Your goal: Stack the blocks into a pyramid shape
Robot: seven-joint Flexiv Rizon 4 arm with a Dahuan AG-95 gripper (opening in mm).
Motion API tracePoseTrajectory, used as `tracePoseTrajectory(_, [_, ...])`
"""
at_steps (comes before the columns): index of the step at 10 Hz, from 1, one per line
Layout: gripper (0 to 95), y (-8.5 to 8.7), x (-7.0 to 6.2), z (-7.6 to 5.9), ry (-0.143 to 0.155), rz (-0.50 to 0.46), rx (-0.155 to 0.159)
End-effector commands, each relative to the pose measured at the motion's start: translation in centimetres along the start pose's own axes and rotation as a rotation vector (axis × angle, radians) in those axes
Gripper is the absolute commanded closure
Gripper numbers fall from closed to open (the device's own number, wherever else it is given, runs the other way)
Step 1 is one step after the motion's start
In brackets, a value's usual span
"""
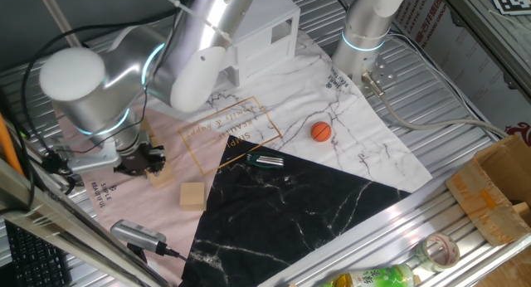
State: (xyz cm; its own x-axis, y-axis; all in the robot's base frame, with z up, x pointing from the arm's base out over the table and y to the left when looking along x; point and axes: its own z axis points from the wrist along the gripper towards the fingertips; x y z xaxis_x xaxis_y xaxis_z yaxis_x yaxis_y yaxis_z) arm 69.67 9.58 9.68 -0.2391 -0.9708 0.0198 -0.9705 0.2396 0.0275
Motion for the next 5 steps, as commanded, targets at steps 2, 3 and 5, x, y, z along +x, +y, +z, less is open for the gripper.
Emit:
tracePoseTrajectory(2, [95.0,0.08,0.27,0.34,0.003,0.004,-0.007])
tracePoseTrajectory(3, [95.0,0.13,0.36,0.39,0.004,0.004,-0.009])
tracePoseTrajectory(5, [95.0,0.28,0.59,0.53,0.005,0.001,-0.011])
